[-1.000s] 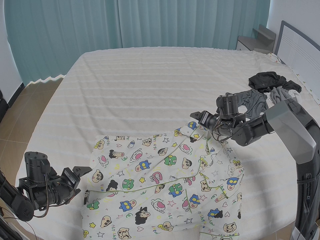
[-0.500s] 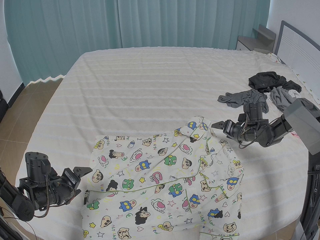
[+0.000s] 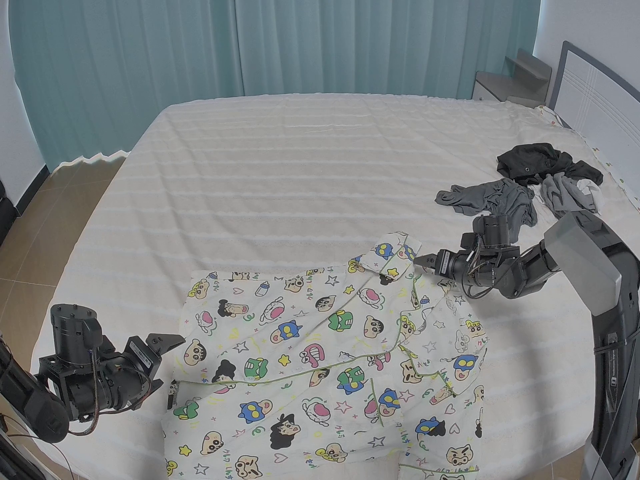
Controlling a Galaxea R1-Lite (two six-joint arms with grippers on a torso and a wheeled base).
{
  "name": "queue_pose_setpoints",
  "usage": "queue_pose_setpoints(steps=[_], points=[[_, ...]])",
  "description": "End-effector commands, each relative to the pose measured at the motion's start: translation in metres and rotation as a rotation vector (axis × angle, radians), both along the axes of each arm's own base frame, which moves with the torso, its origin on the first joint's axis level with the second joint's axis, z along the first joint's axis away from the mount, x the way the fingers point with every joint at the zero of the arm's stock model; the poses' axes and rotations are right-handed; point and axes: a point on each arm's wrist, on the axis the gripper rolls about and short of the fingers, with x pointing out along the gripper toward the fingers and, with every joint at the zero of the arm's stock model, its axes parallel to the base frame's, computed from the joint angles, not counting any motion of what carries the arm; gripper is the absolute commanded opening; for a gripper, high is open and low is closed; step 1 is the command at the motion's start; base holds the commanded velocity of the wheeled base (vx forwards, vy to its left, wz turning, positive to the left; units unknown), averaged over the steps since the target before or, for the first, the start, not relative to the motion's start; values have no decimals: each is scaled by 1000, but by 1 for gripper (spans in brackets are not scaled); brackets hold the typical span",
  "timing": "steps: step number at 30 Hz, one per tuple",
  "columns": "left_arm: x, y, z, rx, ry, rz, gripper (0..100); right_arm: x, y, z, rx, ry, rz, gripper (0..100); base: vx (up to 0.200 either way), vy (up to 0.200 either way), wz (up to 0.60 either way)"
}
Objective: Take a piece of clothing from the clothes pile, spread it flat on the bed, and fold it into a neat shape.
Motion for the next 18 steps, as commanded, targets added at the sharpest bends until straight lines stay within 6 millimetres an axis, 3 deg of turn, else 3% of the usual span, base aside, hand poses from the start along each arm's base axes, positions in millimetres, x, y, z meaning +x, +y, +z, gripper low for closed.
queue_pose_setpoints(steps=[1,8,13,18], points=[[0,0,0,0,-1,0,100,2,3,-27,-21,43,16,0,0,0,0],[0,0,0,-1,-3,0,100,-4,-1,-31,-25,67,13,0,0,0,0],[0,0,0,-1,-3,0,100,-5,-11,-16,-9,45,-7,0,0,0,0],[0,0,0,0,-1,2,100,-21,-29,11,18,19,-11,0,0,0,0]])
